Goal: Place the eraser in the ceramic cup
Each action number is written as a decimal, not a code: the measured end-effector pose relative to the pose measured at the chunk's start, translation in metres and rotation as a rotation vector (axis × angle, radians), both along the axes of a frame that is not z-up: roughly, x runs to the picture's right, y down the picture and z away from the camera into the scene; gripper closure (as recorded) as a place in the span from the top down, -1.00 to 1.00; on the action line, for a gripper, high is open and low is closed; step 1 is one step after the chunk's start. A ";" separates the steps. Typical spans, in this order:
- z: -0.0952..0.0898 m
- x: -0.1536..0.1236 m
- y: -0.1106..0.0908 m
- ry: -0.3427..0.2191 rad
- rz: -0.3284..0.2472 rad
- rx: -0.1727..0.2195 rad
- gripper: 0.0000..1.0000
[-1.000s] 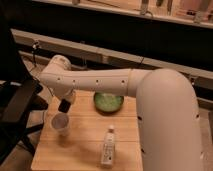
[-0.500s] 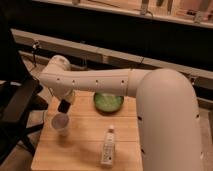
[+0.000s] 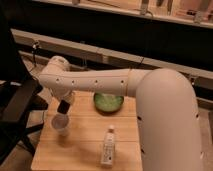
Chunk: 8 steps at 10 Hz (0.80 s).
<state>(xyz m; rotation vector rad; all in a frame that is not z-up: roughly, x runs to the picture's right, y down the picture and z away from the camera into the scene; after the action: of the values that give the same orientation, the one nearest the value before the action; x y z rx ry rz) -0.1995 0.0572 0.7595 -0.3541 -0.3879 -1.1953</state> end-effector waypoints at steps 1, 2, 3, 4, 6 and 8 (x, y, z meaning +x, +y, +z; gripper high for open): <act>-0.003 -0.002 0.002 -0.013 -0.012 -0.004 -1.00; -0.010 -0.010 0.008 -0.031 -0.024 -0.014 -1.00; -0.014 -0.018 0.012 -0.047 -0.034 -0.020 -1.00; -0.019 -0.024 0.017 -0.060 -0.045 -0.029 -0.99; -0.024 -0.028 0.025 -0.067 -0.062 -0.044 -0.74; -0.031 -0.036 0.037 -0.080 -0.082 -0.067 -0.29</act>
<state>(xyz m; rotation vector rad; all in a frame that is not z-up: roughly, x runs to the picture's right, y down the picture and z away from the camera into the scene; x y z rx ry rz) -0.2353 0.0940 0.7287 -0.3835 -0.4876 -1.2814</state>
